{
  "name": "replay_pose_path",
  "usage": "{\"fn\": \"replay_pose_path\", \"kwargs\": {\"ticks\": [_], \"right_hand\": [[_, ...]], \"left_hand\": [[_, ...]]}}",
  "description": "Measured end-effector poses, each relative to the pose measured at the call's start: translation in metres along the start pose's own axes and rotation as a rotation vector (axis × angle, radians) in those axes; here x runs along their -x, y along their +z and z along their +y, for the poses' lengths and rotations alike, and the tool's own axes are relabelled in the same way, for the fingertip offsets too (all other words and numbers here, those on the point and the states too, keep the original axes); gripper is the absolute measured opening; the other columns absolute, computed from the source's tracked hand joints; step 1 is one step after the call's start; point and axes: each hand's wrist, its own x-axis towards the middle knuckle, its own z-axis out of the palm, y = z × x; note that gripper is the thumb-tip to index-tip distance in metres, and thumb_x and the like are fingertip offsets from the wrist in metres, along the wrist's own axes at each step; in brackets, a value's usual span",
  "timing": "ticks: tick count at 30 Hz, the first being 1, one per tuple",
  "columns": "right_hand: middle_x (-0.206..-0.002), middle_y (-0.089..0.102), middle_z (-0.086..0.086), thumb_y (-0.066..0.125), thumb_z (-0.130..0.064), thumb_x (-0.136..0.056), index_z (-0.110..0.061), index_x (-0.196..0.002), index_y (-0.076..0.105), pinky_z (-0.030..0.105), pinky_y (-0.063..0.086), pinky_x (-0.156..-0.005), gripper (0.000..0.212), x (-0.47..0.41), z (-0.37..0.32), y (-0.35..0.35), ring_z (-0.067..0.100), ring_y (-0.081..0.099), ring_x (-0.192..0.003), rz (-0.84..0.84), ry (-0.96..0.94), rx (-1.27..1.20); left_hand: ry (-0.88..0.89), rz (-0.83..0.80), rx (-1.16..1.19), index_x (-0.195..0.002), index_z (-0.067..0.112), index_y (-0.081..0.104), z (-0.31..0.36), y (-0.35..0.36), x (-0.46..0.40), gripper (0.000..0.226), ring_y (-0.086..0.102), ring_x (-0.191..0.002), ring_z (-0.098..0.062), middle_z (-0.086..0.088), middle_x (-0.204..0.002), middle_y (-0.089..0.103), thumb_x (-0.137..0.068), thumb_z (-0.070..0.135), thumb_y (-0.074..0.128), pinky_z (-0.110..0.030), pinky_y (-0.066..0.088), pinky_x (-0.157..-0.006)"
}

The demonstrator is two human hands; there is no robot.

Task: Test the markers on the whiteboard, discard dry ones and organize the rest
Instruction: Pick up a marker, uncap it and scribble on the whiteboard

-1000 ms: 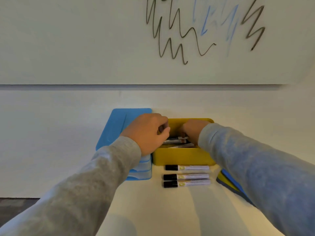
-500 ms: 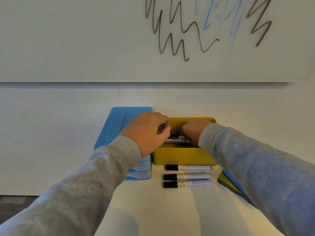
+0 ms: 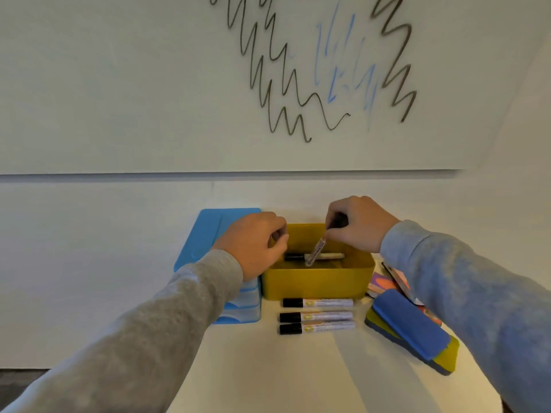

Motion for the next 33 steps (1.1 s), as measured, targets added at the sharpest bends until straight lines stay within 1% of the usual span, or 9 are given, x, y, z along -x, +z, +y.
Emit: {"fn": "replay_pose_path", "kwargs": {"ticks": [7, 10, 13, 16, 19, 23, 27, 29, 33], "right_hand": [[-0.087, 0.07, -0.005, 0.077, -0.036, -0.084, -0.025, -0.087, 0.071, 0.03, 0.053, -0.077, 0.013, 0.04, -0.014, -0.037, 0.012, 0.064, -0.085, 0.22, -0.056, -0.294], [-0.084, 0.073, 0.002, 0.077, -0.043, -0.081, -0.018, -0.085, 0.07, 0.041, 0.059, -0.08, 0.027, 0.049, -0.02, -0.05, 0.021, 0.069, -0.084, 0.264, -0.03, -0.418], [-0.086, 0.075, 0.012, 0.078, -0.029, -0.084, -0.001, -0.089, 0.061, 0.046, 0.061, -0.083, 0.033, 0.049, -0.027, -0.056, 0.023, 0.075, -0.085, 0.24, -0.027, -0.579], [-0.083, 0.075, 0.013, 0.074, -0.018, -0.09, 0.002, -0.091, 0.056, 0.048, 0.06, -0.083, 0.027, 0.048, -0.036, -0.055, 0.025, 0.075, -0.081, 0.21, -0.05, -0.643], [-0.078, 0.071, 0.013, 0.071, -0.024, -0.092, -0.004, -0.09, 0.06, 0.042, 0.06, -0.077, 0.023, 0.047, -0.045, -0.051, 0.021, 0.071, -0.073, 0.263, -0.086, -0.569], [-0.076, 0.063, 0.01, 0.071, -0.033, -0.09, -0.018, -0.087, 0.067, 0.034, 0.051, -0.066, 0.016, 0.05, -0.051, -0.051, 0.021, 0.057, -0.067, 0.312, -0.173, -0.407], [-0.075, 0.063, -0.009, 0.076, -0.032, -0.086, -0.024, -0.09, 0.072, 0.017, 0.043, -0.063, 0.01, 0.057, -0.059, -0.054, 0.006, 0.052, -0.067, 0.246, -0.272, -0.224], [-0.08, 0.066, -0.009, 0.074, -0.035, -0.088, -0.025, -0.095, 0.072, 0.021, 0.046, -0.067, 0.013, 0.058, -0.059, -0.056, 0.008, 0.057, -0.074, 0.198, -0.298, -0.091], [-0.077, 0.061, -0.01, 0.059, -0.038, -0.098, -0.033, -0.096, 0.064, 0.028, 0.044, -0.063, 0.007, 0.059, -0.051, -0.064, 0.01, 0.056, -0.07, 0.171, -0.307, -0.002]], "left_hand": [[0.013, 0.06, 0.1, -0.099, 0.03, 0.061, 0.004, -0.011, 0.005, 0.011, 0.057, -0.082, -0.008, 0.014, -0.091, 0.059, -0.096, 0.037, 0.053, -0.04, 0.054, -0.077], [0.029, 0.135, 0.181, -0.103, 0.036, 0.061, 0.016, -0.024, 0.001, 0.011, 0.058, -0.083, -0.007, 0.018, -0.092, 0.061, -0.096, 0.04, 0.054, -0.035, 0.055, -0.077], [0.088, 0.176, 0.228, -0.108, 0.035, 0.061, 0.039, -0.042, -0.009, 0.014, 0.059, -0.083, -0.007, 0.018, -0.093, 0.062, -0.097, 0.04, 0.054, -0.031, 0.054, -0.074], [0.146, 0.203, 0.247, -0.112, 0.035, 0.059, 0.062, -0.06, -0.016, 0.018, 0.06, -0.081, -0.008, 0.016, -0.094, 0.062, -0.098, 0.042, 0.052, -0.029, 0.053, -0.072], [0.141, 0.212, 0.279, -0.111, 0.031, 0.059, 0.077, -0.072, -0.019, 0.023, 0.061, -0.077, -0.01, 0.014, -0.093, 0.063, -0.096, 0.048, 0.054, -0.031, 0.055, -0.07], [0.065, 0.223, 0.289, -0.094, 0.032, 0.057, 0.078, -0.077, -0.017, 0.033, 0.061, -0.07, -0.013, 0.009, -0.085, 0.063, -0.087, 0.064, 0.055, -0.04, 0.057, -0.069], [0.078, 0.05, 0.267, -0.089, 0.025, 0.058, 0.071, -0.078, -0.007, 0.028, 0.064, -0.067, -0.02, 0.001, -0.077, 0.064, -0.096, 0.051, 0.055, -0.046, 0.057, -0.069], [0.118, -0.025, 0.227, -0.084, 0.023, 0.058, 0.069, -0.078, 0.0, 0.028, 0.062, -0.063, -0.019, 0.0, -0.071, 0.064, -0.1, 0.045, 0.051, -0.043, 0.056, -0.067], [0.076, 0.076, 0.291, -0.084, 0.026, 0.06, 0.059, -0.092, 0.006, 0.026, 0.063, -0.065, -0.016, 0.002, -0.075, 0.065, -0.102, 0.039, 0.046, -0.034, 0.055, -0.065]]}}
